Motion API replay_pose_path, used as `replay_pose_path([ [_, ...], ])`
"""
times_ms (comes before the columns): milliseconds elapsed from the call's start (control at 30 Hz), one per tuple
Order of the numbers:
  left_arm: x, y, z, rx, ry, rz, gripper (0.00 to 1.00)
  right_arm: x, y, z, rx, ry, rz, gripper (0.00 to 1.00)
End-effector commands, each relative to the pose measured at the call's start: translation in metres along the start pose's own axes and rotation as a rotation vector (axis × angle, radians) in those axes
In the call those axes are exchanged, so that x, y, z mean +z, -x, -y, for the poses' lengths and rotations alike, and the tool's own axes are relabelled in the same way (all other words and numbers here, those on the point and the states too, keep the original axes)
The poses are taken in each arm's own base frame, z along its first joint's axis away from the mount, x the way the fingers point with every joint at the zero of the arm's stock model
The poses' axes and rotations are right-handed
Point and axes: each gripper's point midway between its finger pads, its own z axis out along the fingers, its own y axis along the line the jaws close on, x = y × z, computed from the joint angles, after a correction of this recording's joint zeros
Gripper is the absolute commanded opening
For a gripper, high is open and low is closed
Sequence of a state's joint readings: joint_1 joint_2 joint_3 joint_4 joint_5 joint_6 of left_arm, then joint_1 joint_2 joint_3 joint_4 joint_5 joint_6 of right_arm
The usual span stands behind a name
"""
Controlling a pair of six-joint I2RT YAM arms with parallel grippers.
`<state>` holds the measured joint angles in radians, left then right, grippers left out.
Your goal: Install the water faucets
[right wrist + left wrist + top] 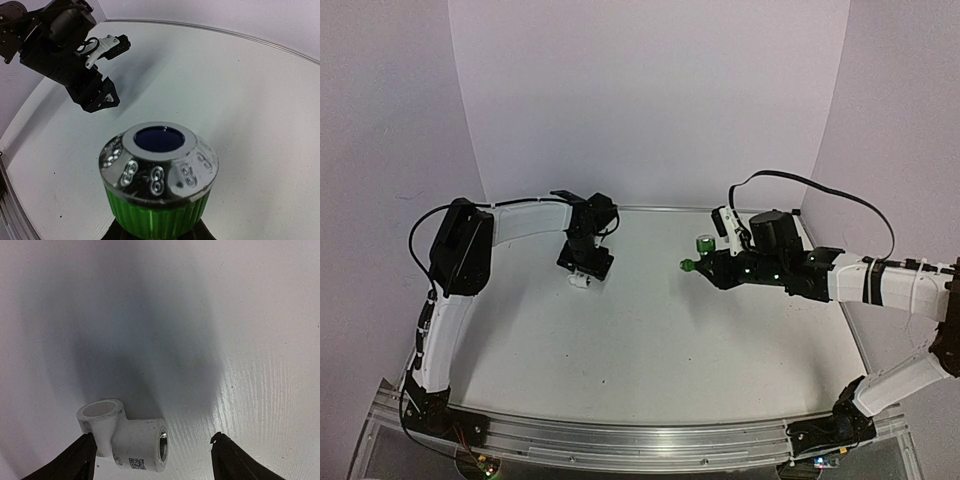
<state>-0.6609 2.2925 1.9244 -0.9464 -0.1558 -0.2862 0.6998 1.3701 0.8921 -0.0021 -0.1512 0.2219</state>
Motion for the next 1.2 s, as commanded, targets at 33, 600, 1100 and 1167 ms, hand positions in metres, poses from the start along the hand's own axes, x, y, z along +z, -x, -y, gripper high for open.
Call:
replay_pose_path([
  [33,-0.026,0.011,-0.012,-0.051,0.043,0.05,0.82,-0.006,0.026,0.018,0.031,-0.118,0.084,0.0],
  [600,-0.062,0.033,-0.051,-0.439,-0.289,0.206,0.77,-0.001,0.02,0.015,-0.021,-0.11,0.039,0.03],
  [1100,-0.009,0.028,-0.045,-0.449,-0.182,0.113,0.64,-0.011,0.025,0.01,-0.039,-0.081,0.064,0.0],
  [1167,-0.004,0.026,-0.051,-0.449,-0.141,0.116,0.62,-0.011,0.025,0.009,-0.038,-0.074,0.066,0.0],
])
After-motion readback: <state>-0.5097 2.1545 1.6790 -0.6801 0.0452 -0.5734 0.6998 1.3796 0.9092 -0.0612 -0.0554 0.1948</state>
